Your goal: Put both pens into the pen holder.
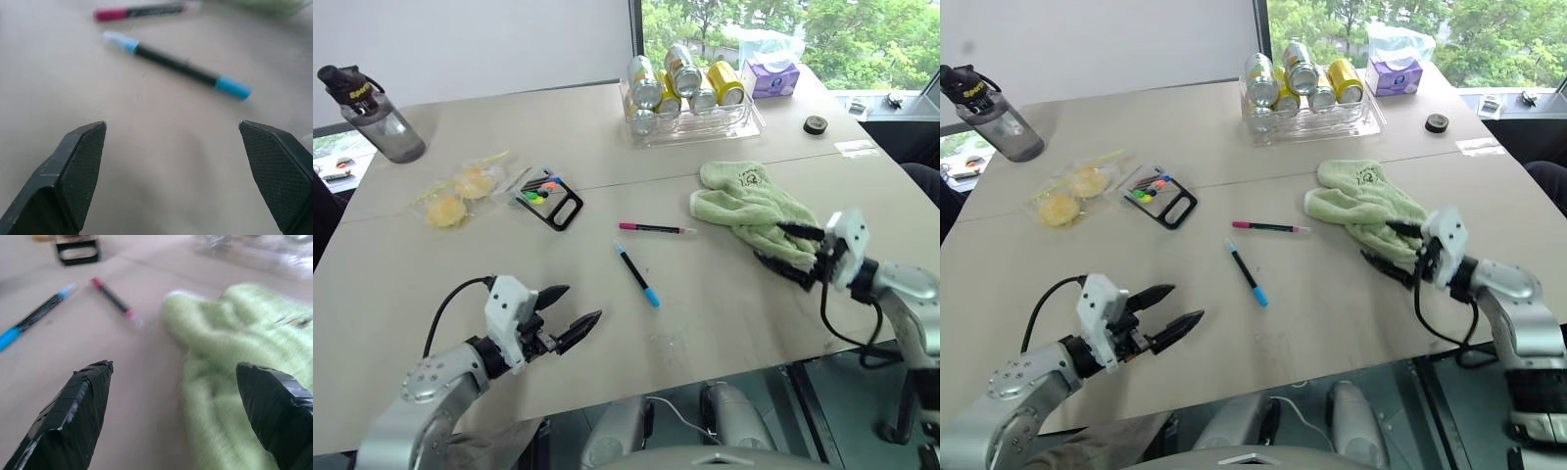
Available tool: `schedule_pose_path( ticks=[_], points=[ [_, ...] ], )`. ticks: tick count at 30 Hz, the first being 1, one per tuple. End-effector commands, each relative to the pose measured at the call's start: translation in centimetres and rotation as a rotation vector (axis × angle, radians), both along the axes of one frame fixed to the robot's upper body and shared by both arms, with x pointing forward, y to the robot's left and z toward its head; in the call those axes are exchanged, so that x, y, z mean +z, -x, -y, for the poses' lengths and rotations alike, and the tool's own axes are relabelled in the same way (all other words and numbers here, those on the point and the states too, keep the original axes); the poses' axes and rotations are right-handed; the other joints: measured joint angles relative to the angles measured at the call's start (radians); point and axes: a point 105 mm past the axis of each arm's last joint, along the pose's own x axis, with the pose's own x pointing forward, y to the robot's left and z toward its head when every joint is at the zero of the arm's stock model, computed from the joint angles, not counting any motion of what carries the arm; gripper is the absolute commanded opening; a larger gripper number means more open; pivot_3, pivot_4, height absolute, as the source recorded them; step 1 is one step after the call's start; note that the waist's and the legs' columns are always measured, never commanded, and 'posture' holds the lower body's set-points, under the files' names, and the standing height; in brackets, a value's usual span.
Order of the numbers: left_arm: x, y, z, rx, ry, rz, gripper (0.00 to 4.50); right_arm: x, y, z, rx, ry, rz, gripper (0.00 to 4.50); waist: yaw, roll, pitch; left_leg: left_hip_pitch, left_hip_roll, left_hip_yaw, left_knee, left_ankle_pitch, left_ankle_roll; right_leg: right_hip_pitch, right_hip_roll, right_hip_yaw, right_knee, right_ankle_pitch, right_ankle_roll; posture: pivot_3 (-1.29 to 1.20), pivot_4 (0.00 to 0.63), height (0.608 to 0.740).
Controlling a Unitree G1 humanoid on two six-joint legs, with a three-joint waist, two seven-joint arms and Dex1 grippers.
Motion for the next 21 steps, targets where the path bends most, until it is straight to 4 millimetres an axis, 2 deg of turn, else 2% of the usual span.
schedule_pose_path(
  ticks=[1,4,7,11,14,18,21],
  points=[
    [2.6,-0.5,0.6,-0.061,0.027,0.067,4.46,-0.4,-2.4,-0.1,-0.066,0.131,0.008,4.28,0.0,0.0,0.0,0.0,0.0,0.0,0.0,0.0,0.0,0.0,0.0,0.0,0.0,0.0,0.0,0.0,0.15,0.739],
    [5.1,-0.3,1.7,-0.176,0.126,0.074,4.46,-0.4,-5.0,0.2,-0.164,0.17,0.021,4.28,0.0,0.0,0.0,0.0,0.0,0.0,0.0,0.0,0.0,0.0,0.0,0.0,0.0,0.0,0.0,0.0,0.15,0.739],
    [6.6,-0.1,2.2,-0.242,0.134,0.07,4.46,-1.8,-6.4,0.9,-0.247,0.168,-0.083,4.28,-0.001,0.0,0.0,-0.001,0.0,0.0,-0.001,0.0,0.0,-0.002,0.0,0.001,0.0,0.0,0.0,0.0,0.15,0.739],
    [7.0,-0.1,2.1,-0.247,0.1,0.071,4.46,-3.5,-7.0,1.6,-0.316,0.2,-0.206,4.28,-0.002,0.0,-0.001,-0.009,-0.001,0.0,-0.001,0.0,0.0,-0.011,0.0,0.001,0.0,0.001,-0.001,0.0,0.15,0.739],
    [6.8,0.0,2.2,-0.249,0.095,0.063,4.46,-3.9,-7.0,1.9,-0.347,0.2,-0.244,4.28,-0.006,-0.001,-0.002,-0.014,-0.001,0.0,0.0,0.0,0.0,-0.015,0.0,0.002,0.001,0.001,-0.001,0.0,0.15,0.739],
    [6.7,-0.3,2.4,-0.239,0.087,0.075,4.5,-3.5,-7.0,1.8,-0.345,0.174,-0.227,3.1,-0.003,-0.001,-0.002,-0.013,-0.001,-0.001,0.001,0.0,0.0,-0.014,0.0,0.003,0.001,0.001,-0.001,0.0,0.15,0.739],
    [6.5,-0.6,2.2,-0.238,0.072,0.076,4.5,-2.2,-7.3,1.8,-0.351,0.121,-0.179,1.68,0.0,-0.001,-0.002,-0.013,-0.002,0.0,0.002,0.0,0.0,-0.013,0.0,0.003,0.001,0.001,-0.001,0.0,0.15,0.739]
  ],
)
